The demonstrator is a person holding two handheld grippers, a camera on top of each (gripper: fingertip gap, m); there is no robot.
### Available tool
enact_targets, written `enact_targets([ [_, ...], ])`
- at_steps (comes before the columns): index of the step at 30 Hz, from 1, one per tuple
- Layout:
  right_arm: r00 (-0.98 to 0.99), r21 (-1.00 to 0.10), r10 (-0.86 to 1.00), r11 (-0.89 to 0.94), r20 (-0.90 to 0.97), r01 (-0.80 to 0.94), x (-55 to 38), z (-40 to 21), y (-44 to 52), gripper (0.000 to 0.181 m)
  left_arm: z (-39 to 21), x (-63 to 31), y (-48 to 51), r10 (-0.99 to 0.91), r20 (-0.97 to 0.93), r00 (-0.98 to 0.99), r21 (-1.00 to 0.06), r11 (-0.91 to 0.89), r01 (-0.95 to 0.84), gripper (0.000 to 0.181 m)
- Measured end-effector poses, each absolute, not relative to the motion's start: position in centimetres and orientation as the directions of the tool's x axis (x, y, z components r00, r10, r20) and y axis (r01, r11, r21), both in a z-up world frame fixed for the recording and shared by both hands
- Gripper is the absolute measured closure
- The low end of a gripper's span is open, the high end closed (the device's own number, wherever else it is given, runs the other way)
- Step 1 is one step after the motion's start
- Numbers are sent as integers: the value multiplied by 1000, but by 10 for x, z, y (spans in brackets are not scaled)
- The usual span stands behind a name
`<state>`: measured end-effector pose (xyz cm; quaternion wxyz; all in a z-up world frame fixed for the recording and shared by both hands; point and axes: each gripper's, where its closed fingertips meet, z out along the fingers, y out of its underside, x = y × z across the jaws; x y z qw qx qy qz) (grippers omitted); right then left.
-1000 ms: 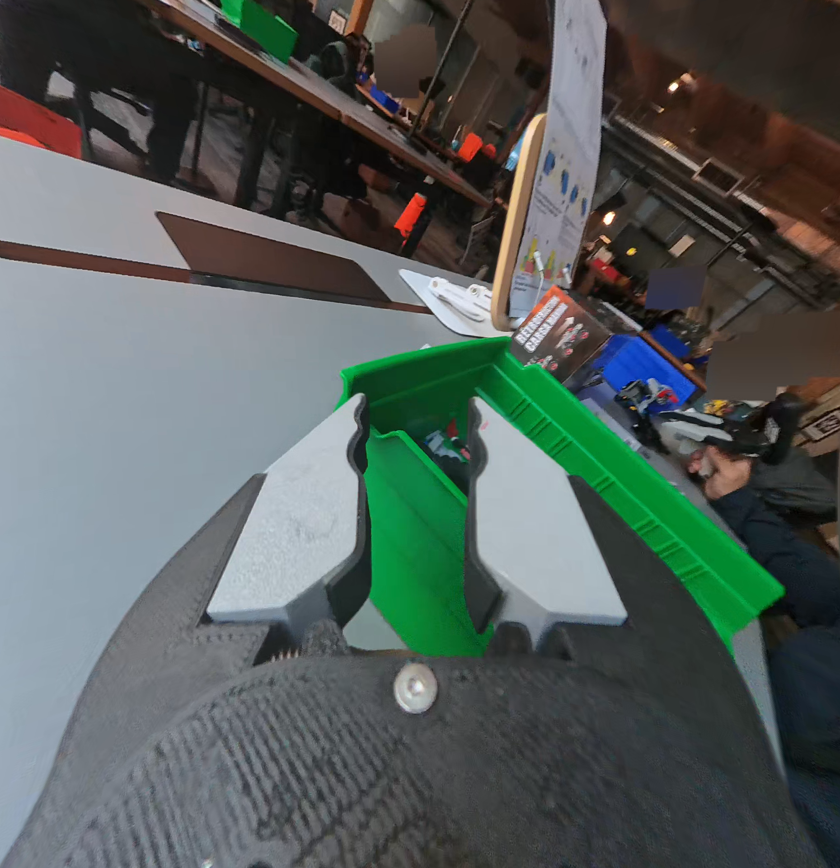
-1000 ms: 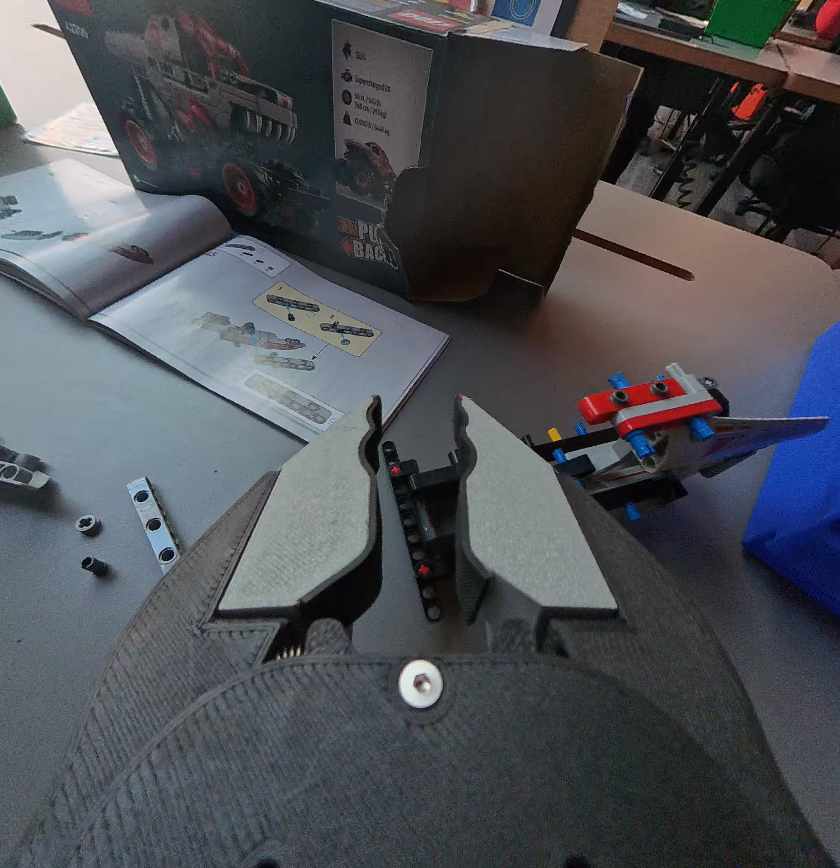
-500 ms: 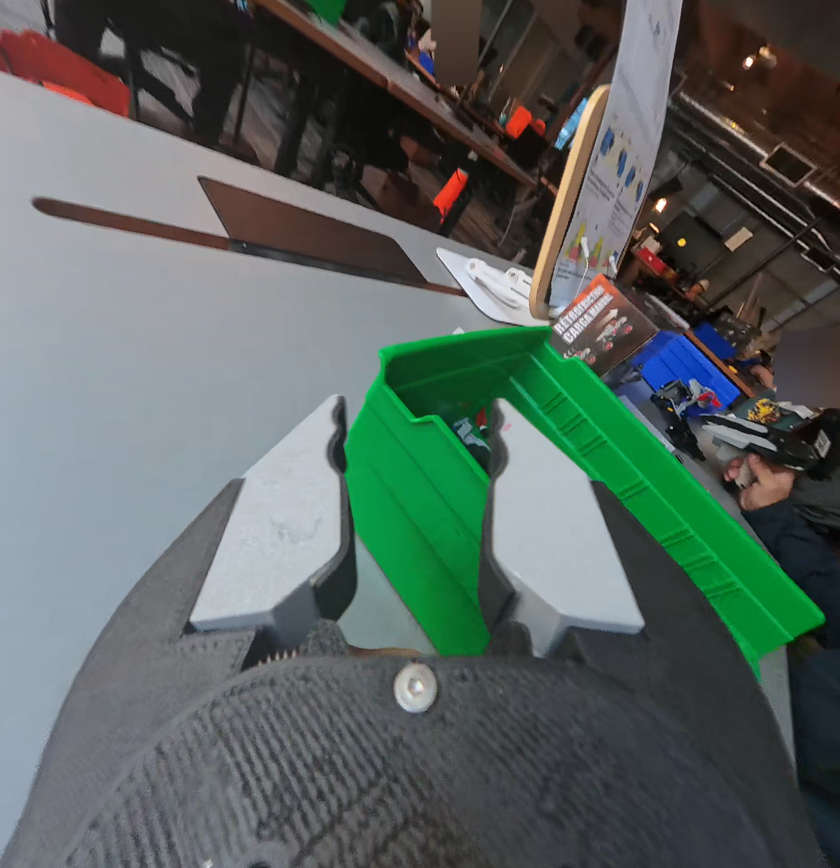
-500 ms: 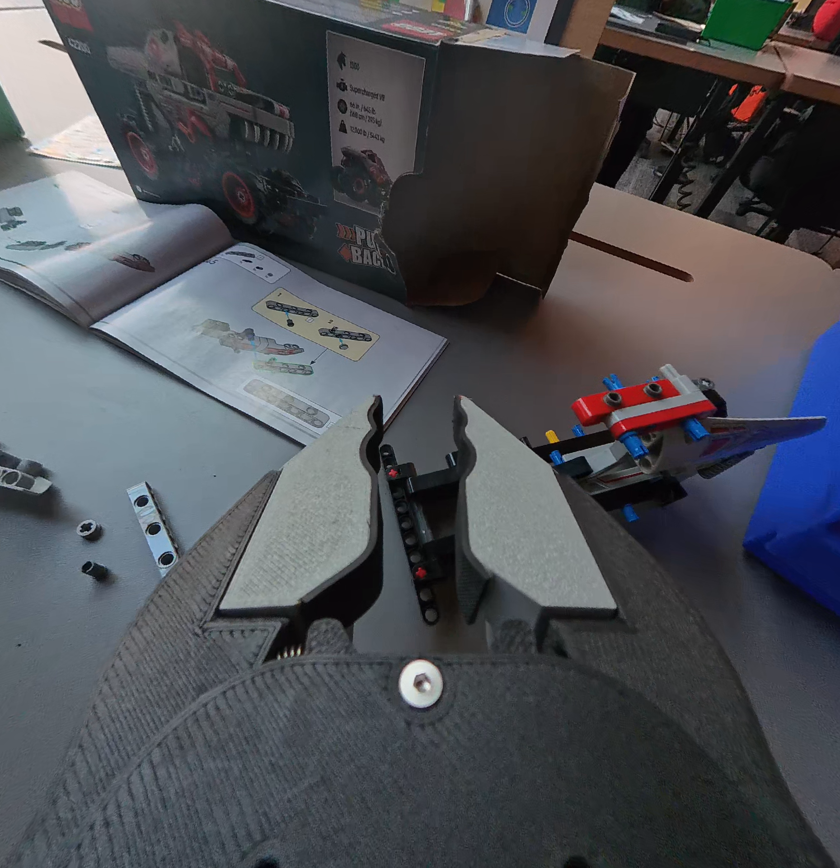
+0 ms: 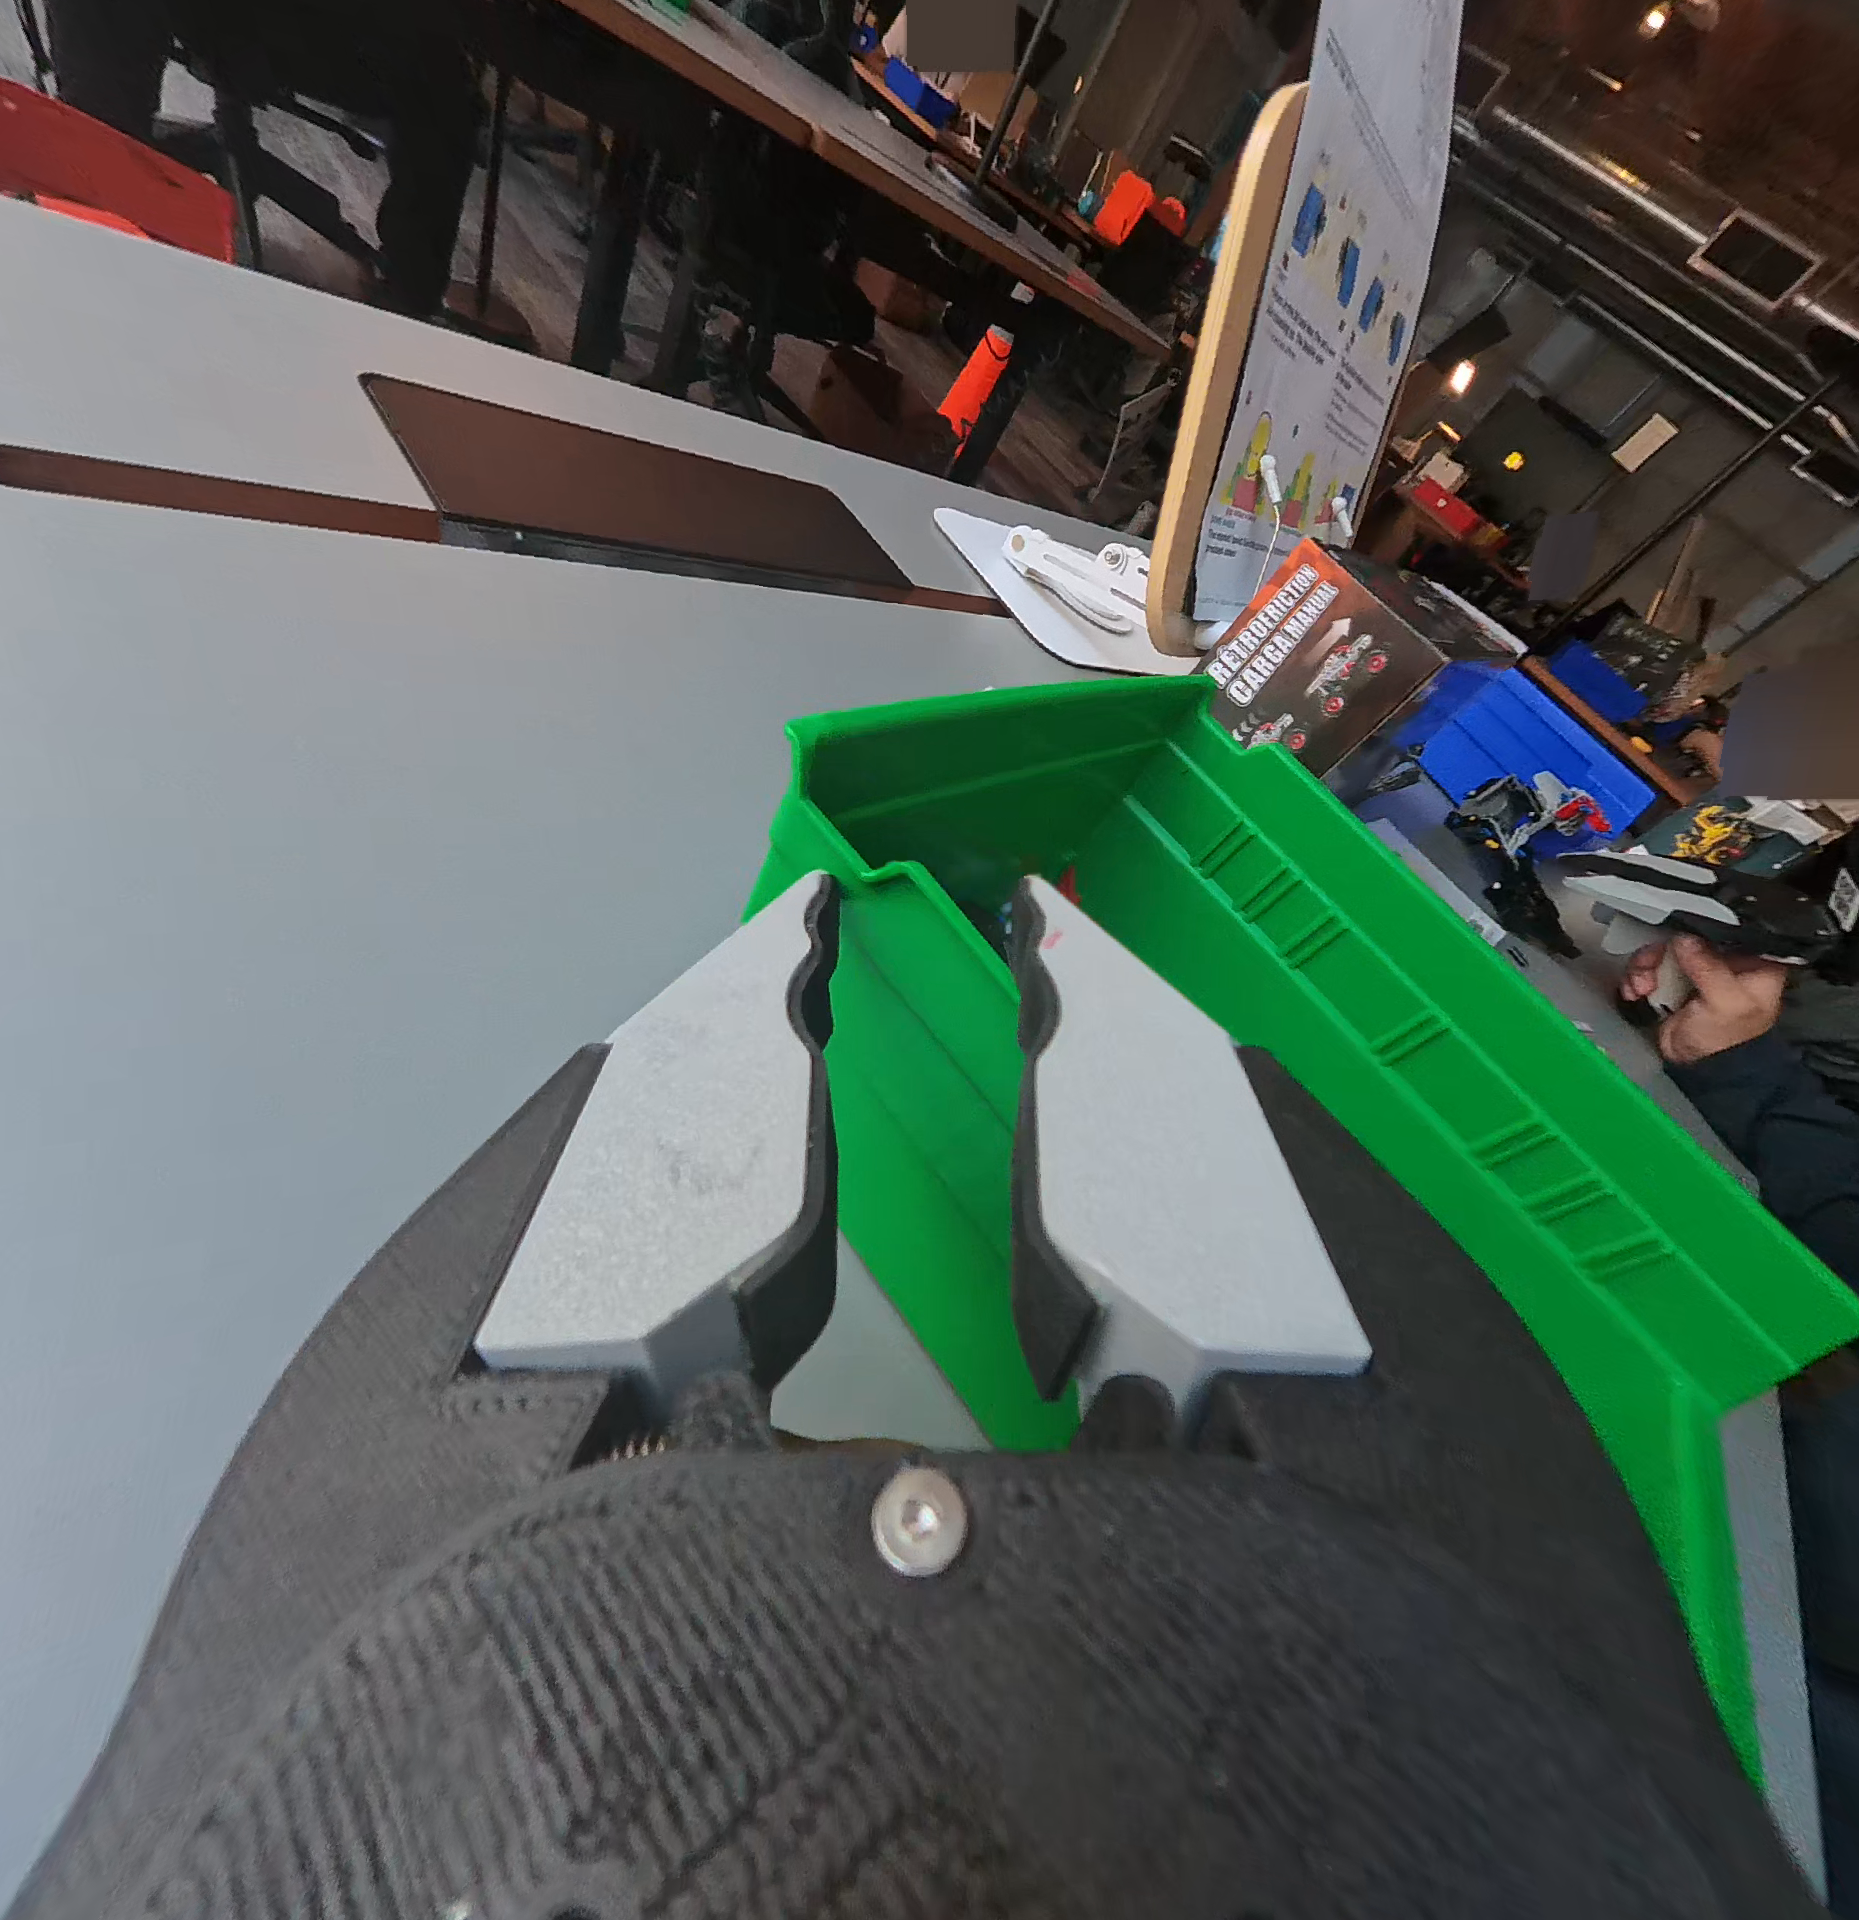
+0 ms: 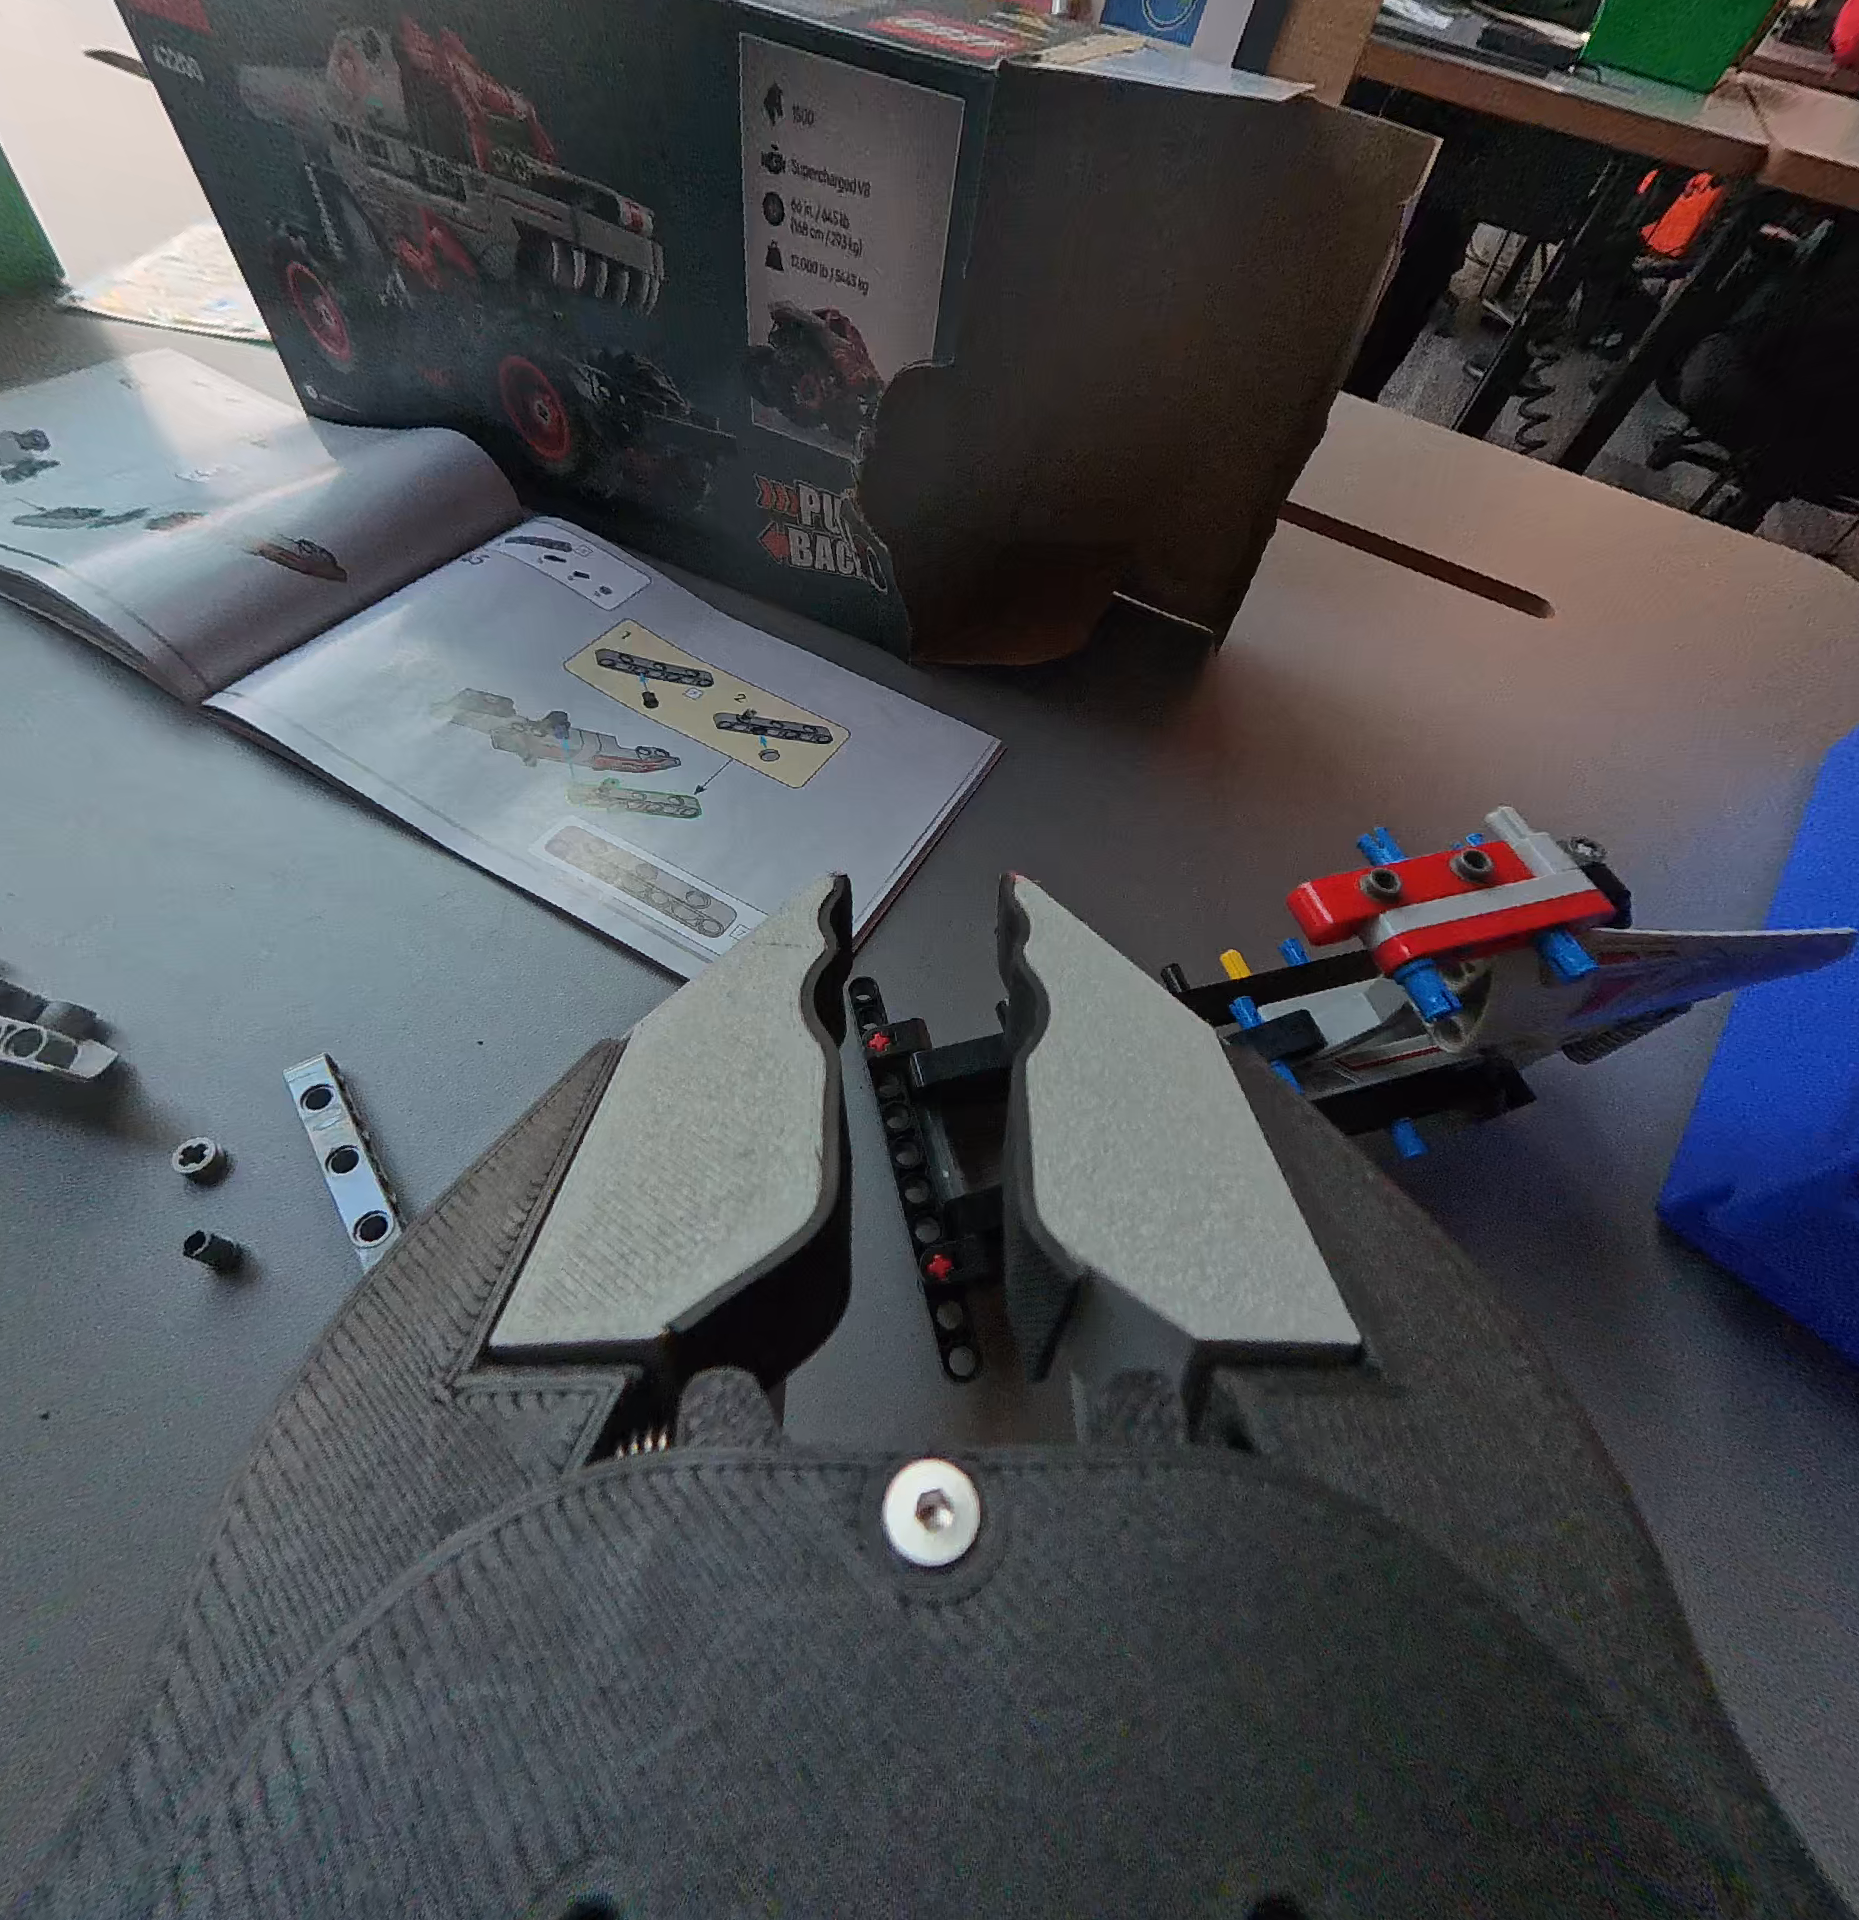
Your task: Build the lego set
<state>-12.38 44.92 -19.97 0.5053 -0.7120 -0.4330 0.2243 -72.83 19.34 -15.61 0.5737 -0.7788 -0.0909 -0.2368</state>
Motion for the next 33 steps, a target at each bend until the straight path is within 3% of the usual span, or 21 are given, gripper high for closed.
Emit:
enact_targets([
  [5, 529, -915, 840, -115, 117, 386, -123, -199, 450, 157, -154, -705, 194, -168, 457, 874, -854, -356, 378, 161],
  [33, 529, -916, 843, -130, 100, 380, -122, -200, 454, 156, -142, -697, 184, -187, 313, 931, -901, -368, 229, 157],
])
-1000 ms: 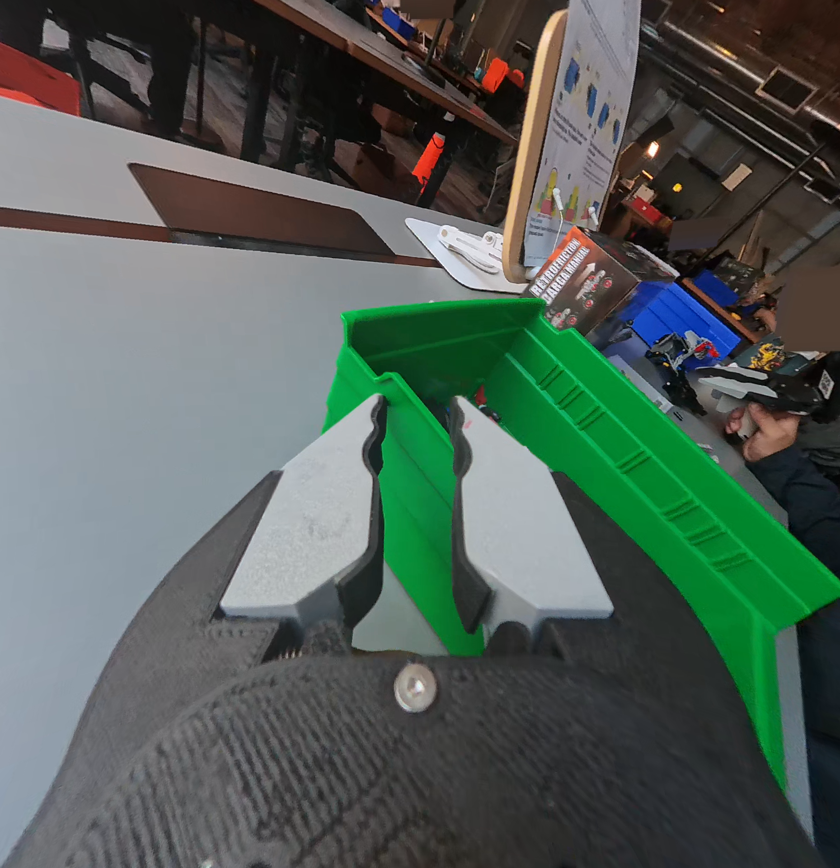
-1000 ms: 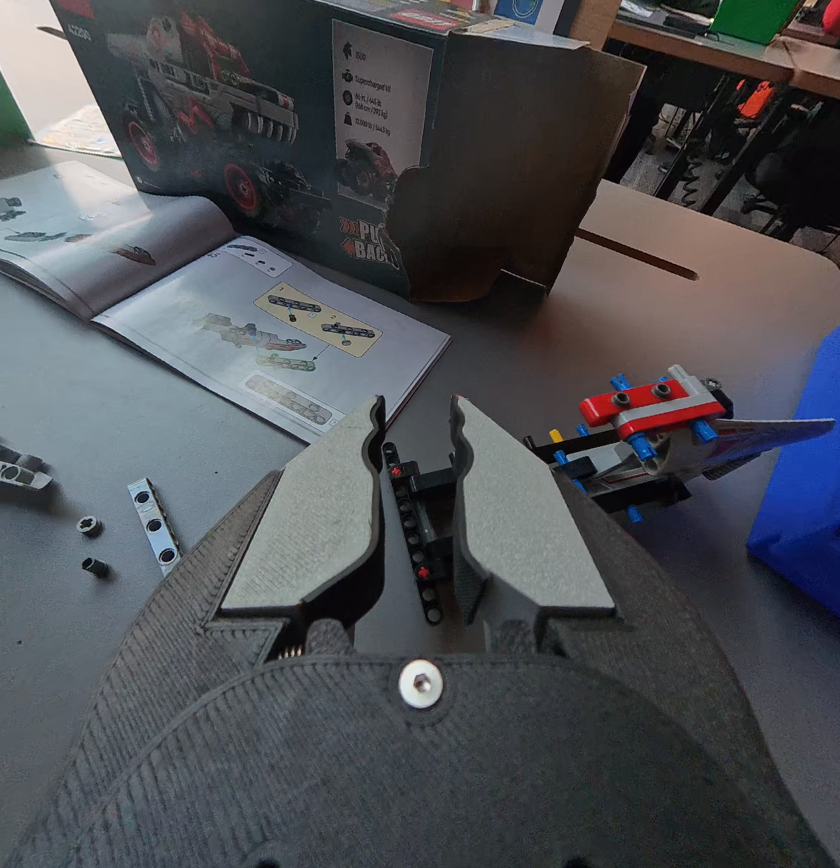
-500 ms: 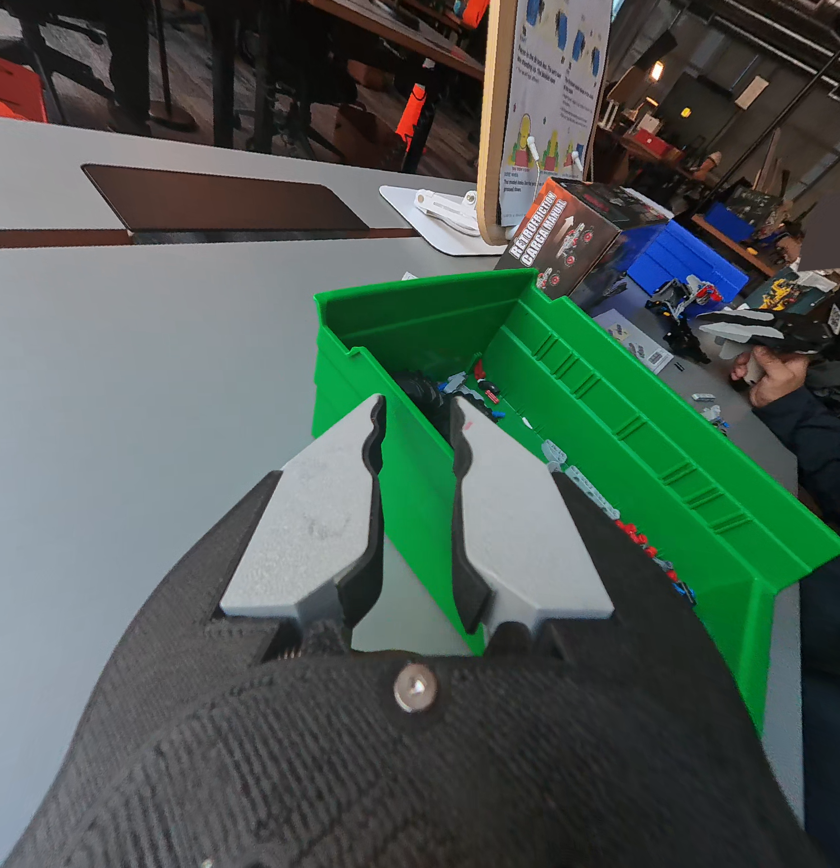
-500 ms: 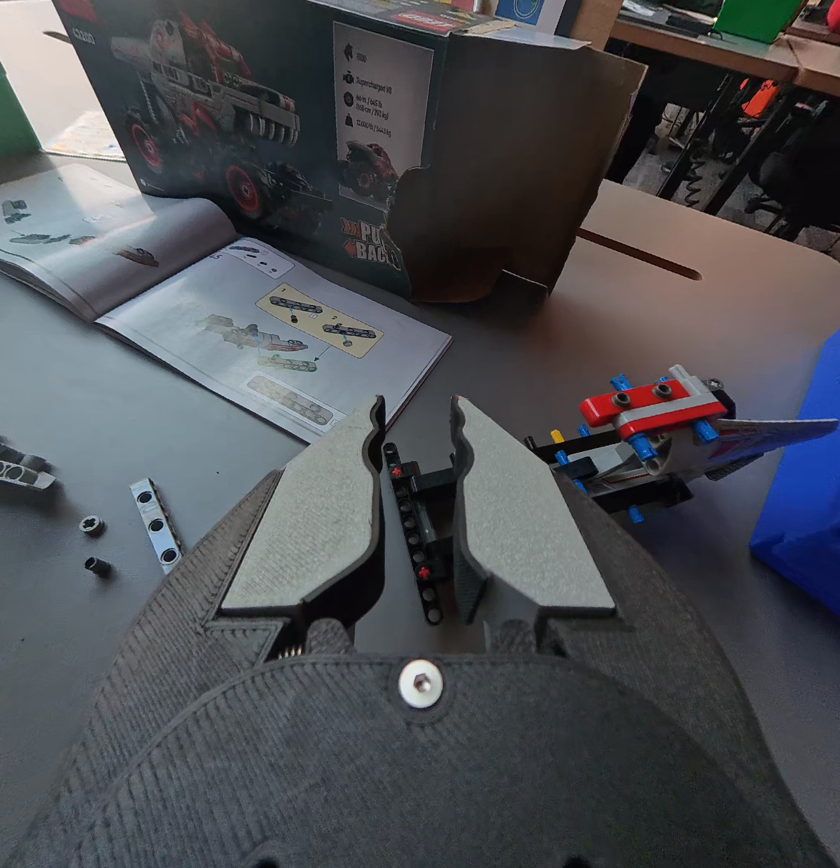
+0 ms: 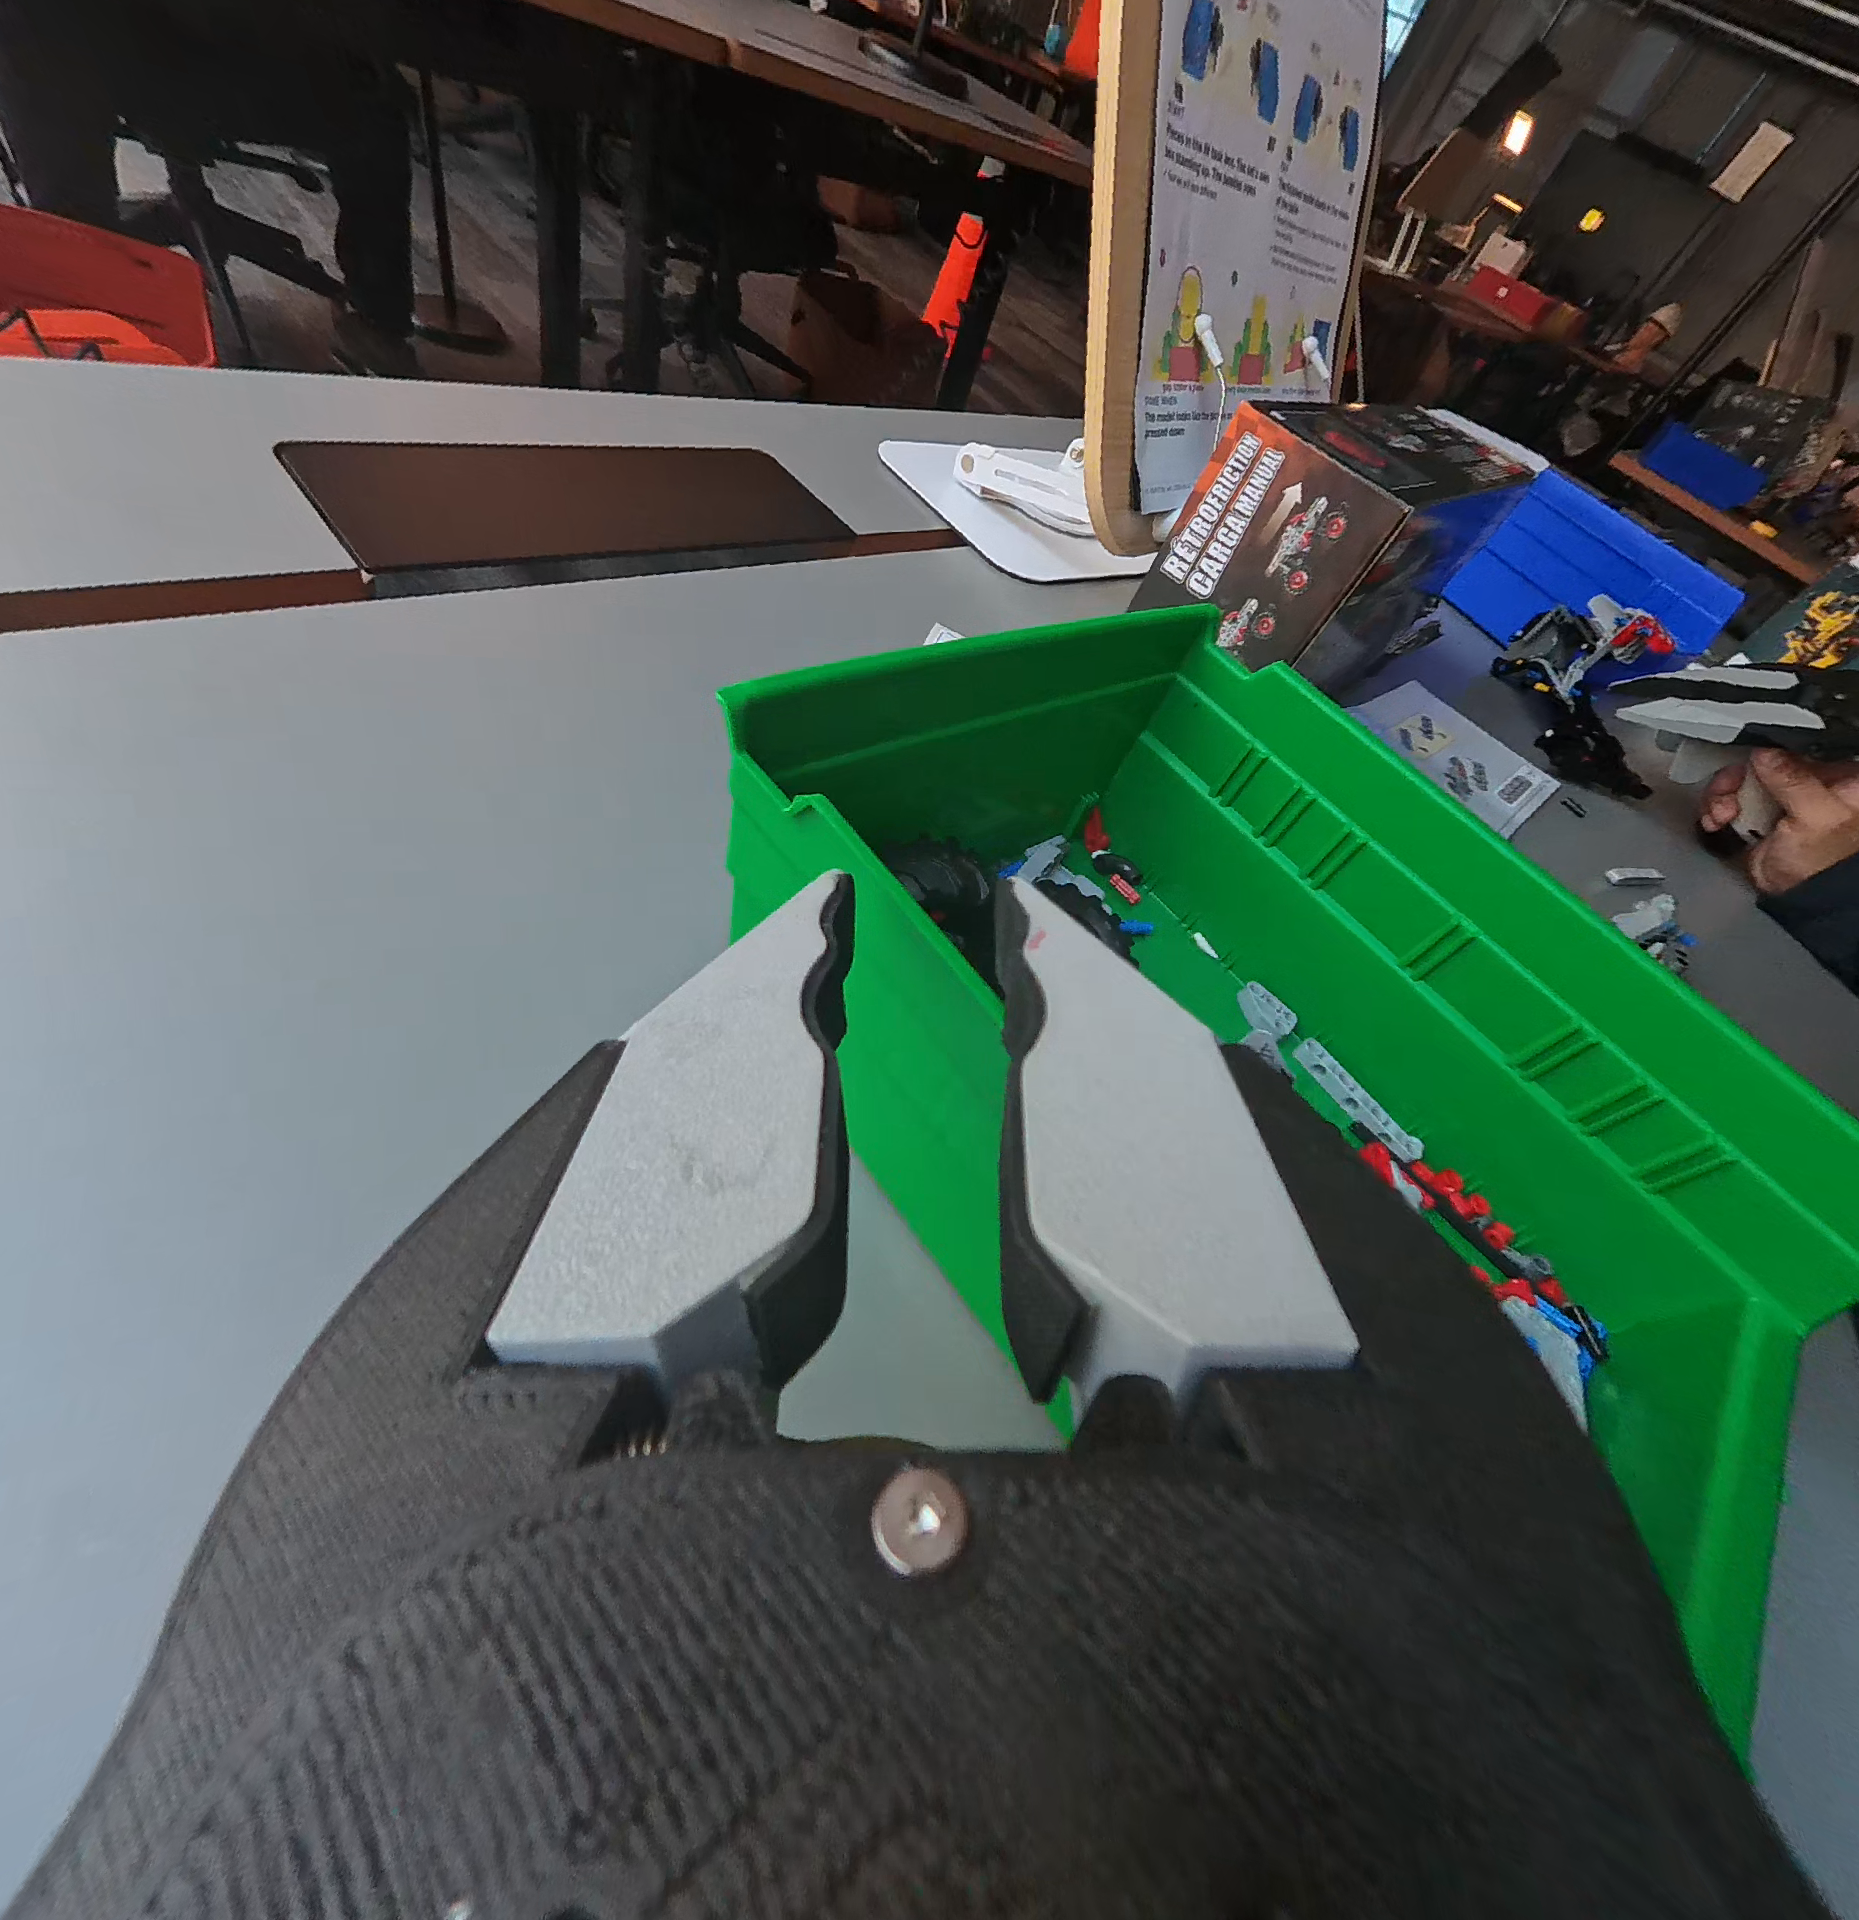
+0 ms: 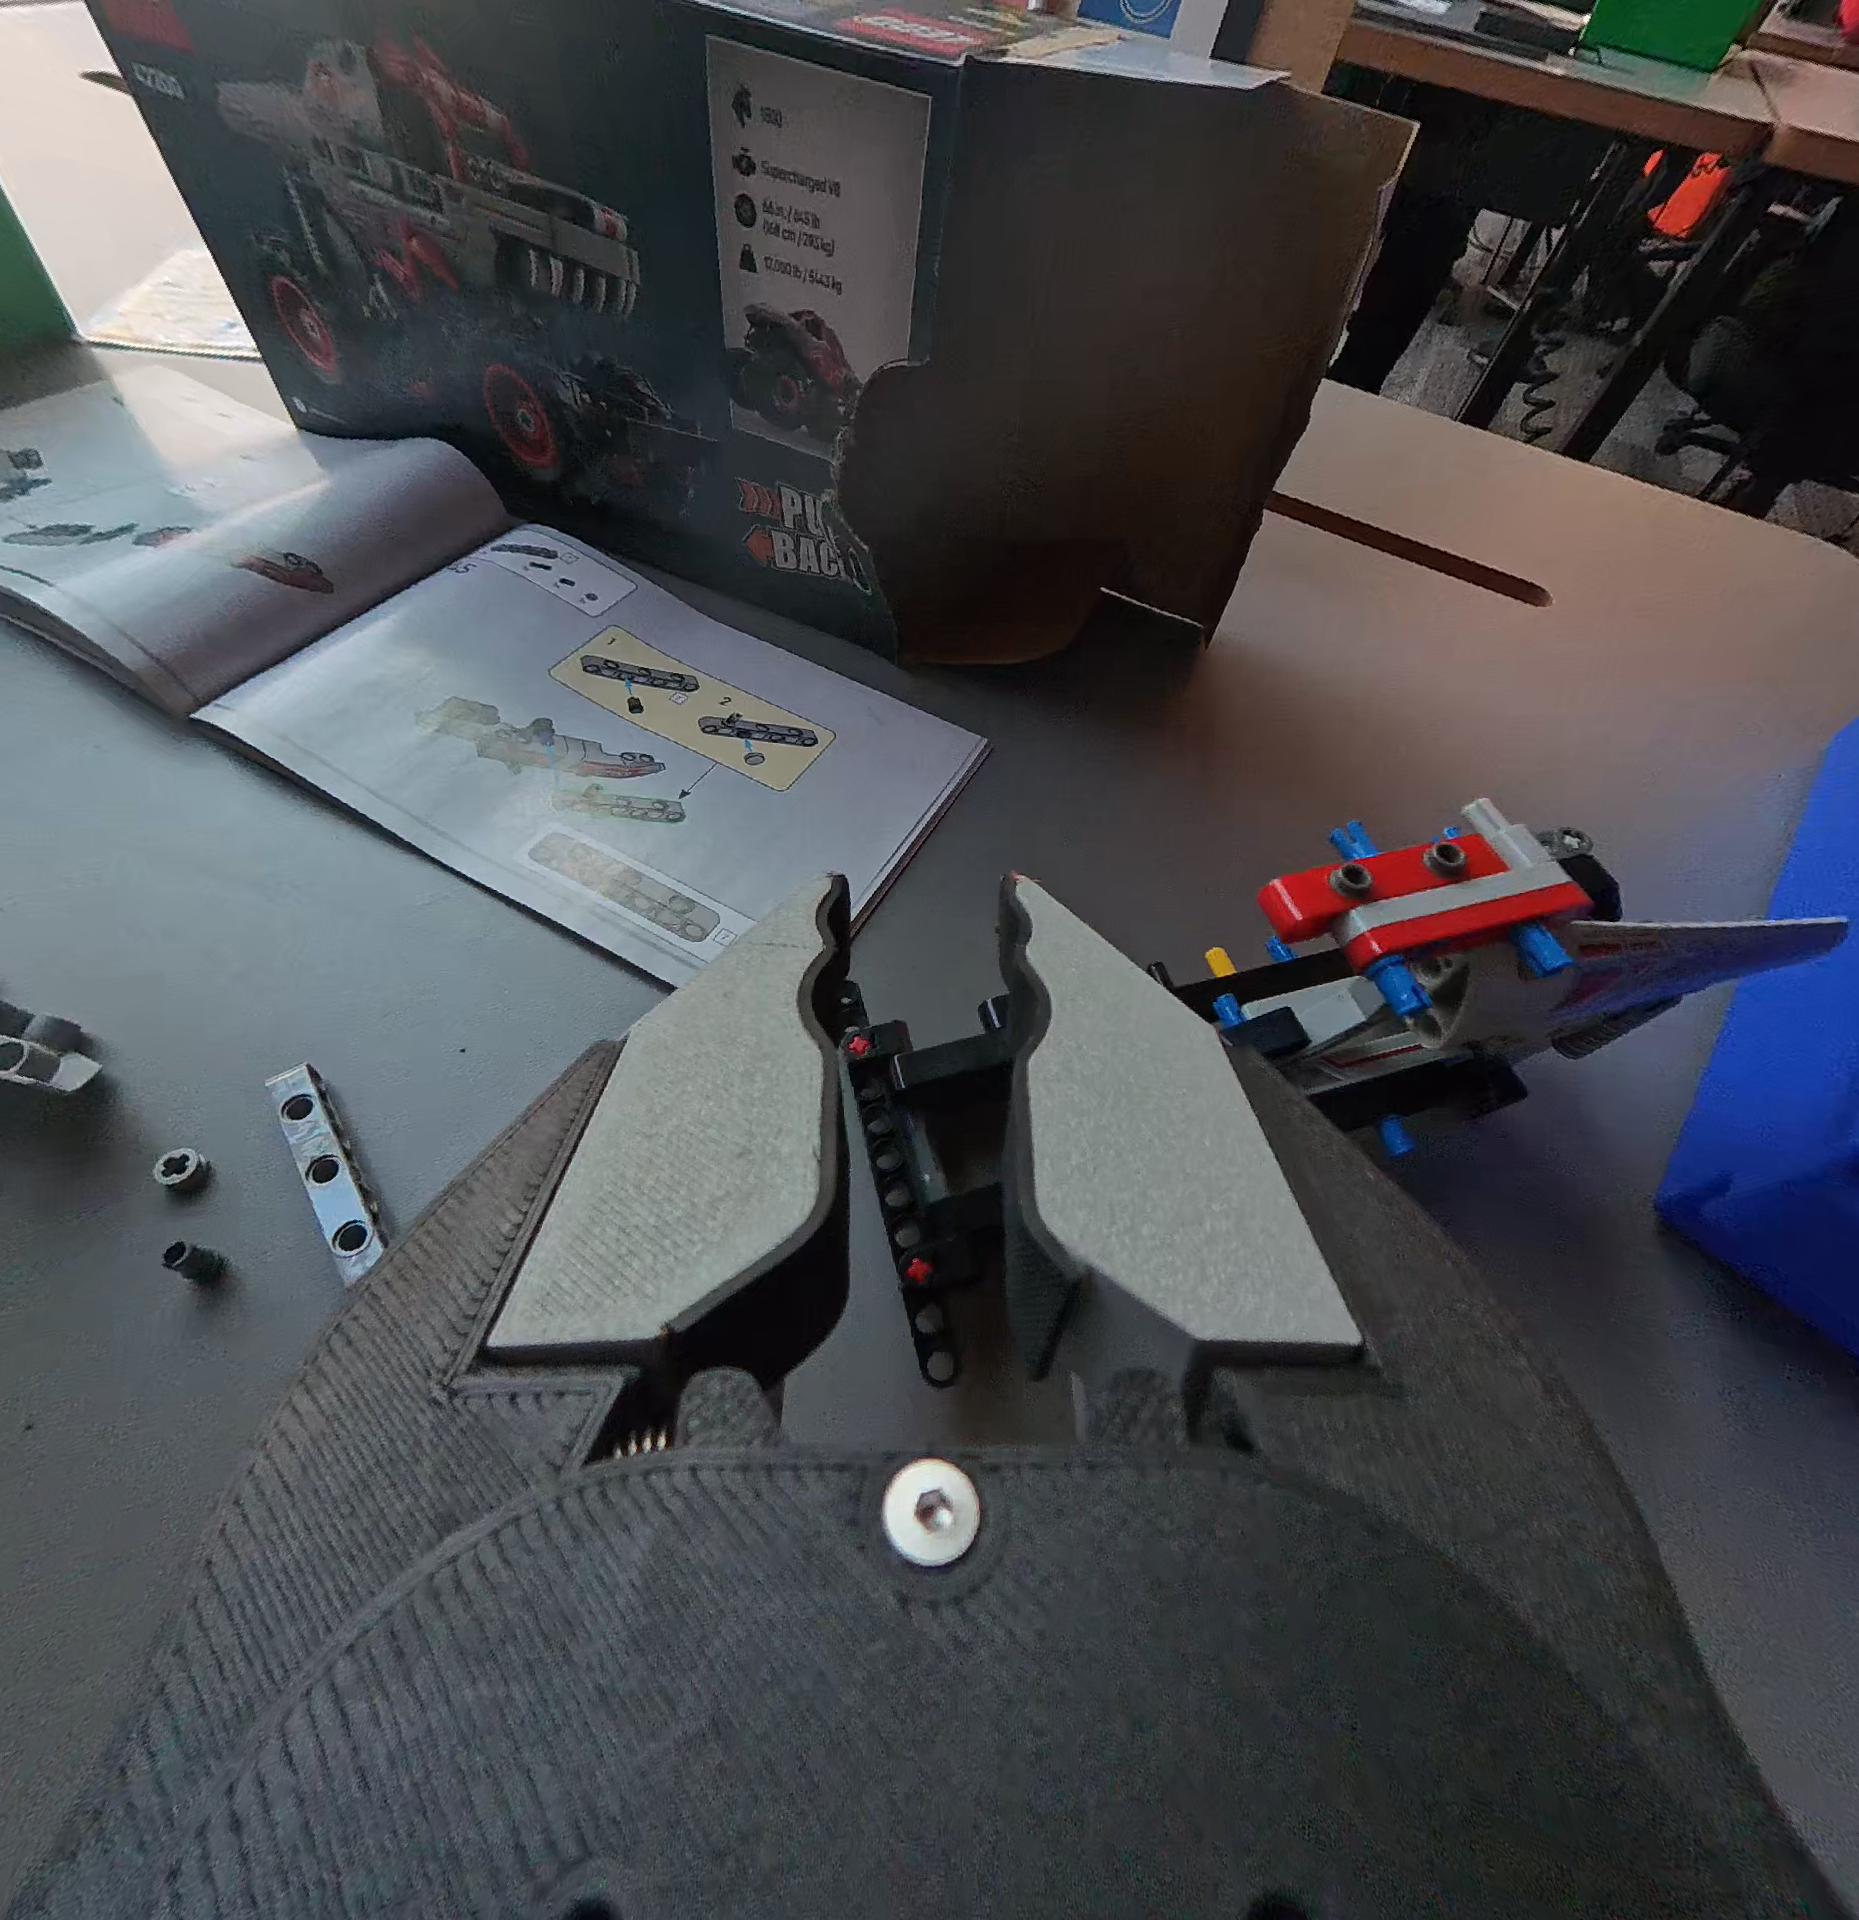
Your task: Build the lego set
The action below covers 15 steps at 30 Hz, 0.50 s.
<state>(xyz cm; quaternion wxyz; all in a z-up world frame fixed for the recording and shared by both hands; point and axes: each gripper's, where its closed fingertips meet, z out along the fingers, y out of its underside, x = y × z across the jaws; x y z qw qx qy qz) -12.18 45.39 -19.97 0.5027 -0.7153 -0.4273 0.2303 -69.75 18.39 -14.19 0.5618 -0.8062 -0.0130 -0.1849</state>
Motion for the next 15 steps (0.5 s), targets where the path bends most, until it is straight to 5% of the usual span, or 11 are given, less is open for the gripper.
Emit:
enact_targets([
  [7, 512, -937, 856, -115, 75, 331, -125, -190, 449, 156, -108, -711, 159, -129, 165, 978, -942, -313, 118, 154],
  [9, 491, -943, 869, -117, 55, 312, -128, -187, 444, 155, -93, -678, 135, -251, 154, 956, -914, -403, 42, 161],
  [13, 450, -956, 892, -91, 46, 280, -132, -178, 434, 154, -116, -630, 96, -294, -100, 951, -640, -712, -287, 164],
  [15, 431, -961, 901, -72, 52, 267, -135, -173, 430, 154, -139, -594, 81, -372, -51, 927, -470, -810, -351, 169],
])
